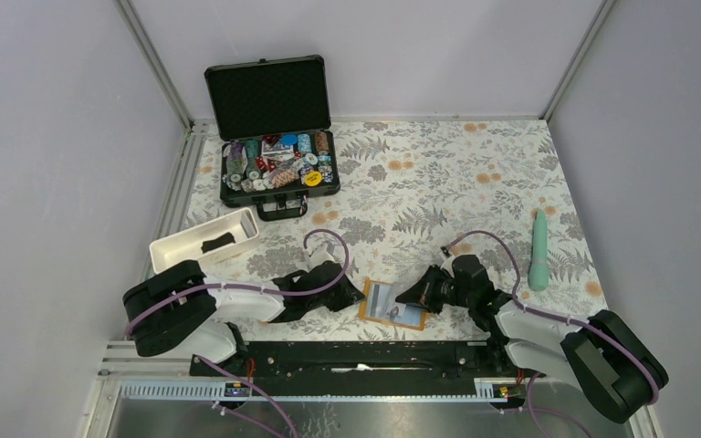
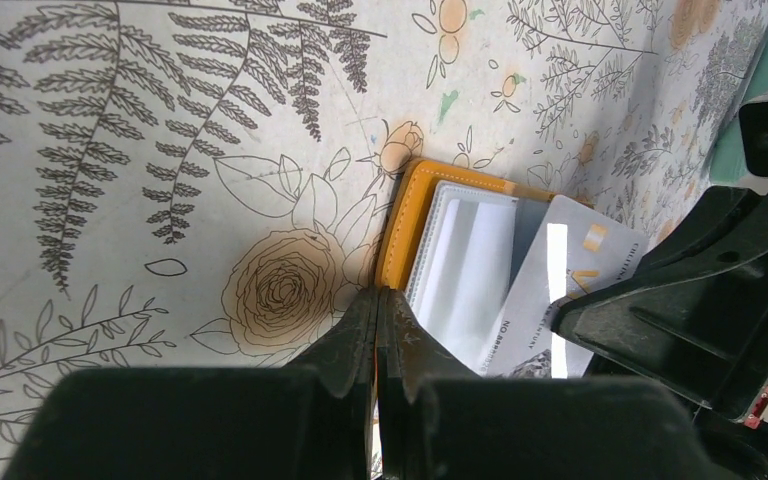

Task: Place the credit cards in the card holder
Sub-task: Insert the credit card into the card holder.

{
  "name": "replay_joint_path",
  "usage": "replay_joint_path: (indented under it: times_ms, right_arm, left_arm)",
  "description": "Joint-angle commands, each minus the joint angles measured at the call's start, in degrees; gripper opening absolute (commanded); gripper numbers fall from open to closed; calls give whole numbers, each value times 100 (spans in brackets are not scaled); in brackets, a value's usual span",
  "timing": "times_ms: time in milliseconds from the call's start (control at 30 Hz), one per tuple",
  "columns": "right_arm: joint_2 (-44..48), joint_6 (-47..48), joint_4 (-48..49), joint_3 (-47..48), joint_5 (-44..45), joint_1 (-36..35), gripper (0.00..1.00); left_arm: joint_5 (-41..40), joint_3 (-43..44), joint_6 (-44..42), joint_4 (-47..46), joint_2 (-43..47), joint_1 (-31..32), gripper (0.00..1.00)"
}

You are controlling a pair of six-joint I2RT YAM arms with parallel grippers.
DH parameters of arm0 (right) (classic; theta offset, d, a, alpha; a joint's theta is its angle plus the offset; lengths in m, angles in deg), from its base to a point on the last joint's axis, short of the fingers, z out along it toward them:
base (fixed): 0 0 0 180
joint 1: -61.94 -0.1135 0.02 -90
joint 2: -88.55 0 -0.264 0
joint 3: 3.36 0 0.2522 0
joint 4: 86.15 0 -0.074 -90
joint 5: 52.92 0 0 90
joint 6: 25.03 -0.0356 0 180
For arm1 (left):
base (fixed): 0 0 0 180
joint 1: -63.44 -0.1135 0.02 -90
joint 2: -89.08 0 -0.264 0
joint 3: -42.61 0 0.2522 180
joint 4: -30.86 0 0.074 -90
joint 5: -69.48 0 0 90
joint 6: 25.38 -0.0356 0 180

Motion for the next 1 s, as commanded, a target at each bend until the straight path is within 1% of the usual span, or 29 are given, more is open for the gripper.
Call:
replay_joint_path:
  times_ms: [0,100,267,367,667,833,967]
  right_arm:
    - [187,-144,-7,-79,128,-45,0]
    - [173,-85,-49,-93,131,-49,0]
    - [237,300,-513,-32,271,-49,0]
    - [137,447,-555,-13,225,-46,0]
    - [-404,653,-191,111,-131,-43,0]
    - [-409,823,-248,132,-116,-49,0]
    - [-647,831,-105,124,-196,-49,0]
  left_arm:
    - [-185,-189,-47,481,4,35,0]
    - [-194,-205,-47,481,26,35,0]
    - [-202,-206,-60,508,60,35,0]
    - [-203,-206,-73,517,70,35,0]
    - [-176,-163,-143,524,53,35,0]
    - [-159,-144,-161,526,27,35,0]
    - [-159,-110,-178,533,8,36,0]
